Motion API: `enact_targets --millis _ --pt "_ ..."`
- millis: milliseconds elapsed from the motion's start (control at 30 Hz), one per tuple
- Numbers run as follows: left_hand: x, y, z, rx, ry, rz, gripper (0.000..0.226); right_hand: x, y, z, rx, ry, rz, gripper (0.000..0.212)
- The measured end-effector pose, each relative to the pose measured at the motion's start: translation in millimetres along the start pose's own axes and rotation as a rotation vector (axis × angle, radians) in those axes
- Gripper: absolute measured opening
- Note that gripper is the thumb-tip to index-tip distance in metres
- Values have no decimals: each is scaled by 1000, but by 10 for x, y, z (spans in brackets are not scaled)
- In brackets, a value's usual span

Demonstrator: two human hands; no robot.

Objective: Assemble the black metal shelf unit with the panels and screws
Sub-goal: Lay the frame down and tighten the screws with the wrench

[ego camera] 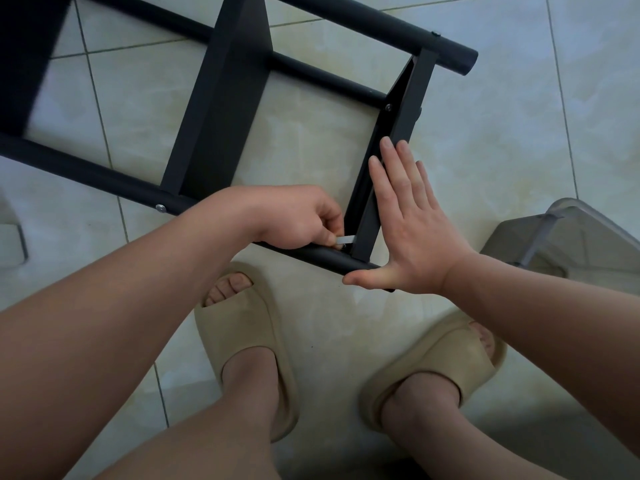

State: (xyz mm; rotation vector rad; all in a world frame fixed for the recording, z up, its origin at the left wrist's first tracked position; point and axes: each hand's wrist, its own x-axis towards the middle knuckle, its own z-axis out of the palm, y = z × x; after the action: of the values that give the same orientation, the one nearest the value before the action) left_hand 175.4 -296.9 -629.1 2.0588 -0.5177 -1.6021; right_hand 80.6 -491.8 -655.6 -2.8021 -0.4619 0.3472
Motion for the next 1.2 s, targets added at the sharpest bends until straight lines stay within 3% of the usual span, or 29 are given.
enact_targets --millis 167,467,733,1067,1200 --pt "7 -37 -4 -8 21 -15 16 -2 -13 5 -1 -3 3 137" --pt "5 -40 -50 109 242 94 9 0 -14 18 8 1 4 137" --pt "124 9 12 -398 208 11 9 1 -20 5 11 3 1 137" --pt "168 58 60 -573 225 2 11 -2 -27 -19 14 -14 6 138" --pt "142 45 40 -491 207 7 12 2 -34 -20 12 -18 8 138"
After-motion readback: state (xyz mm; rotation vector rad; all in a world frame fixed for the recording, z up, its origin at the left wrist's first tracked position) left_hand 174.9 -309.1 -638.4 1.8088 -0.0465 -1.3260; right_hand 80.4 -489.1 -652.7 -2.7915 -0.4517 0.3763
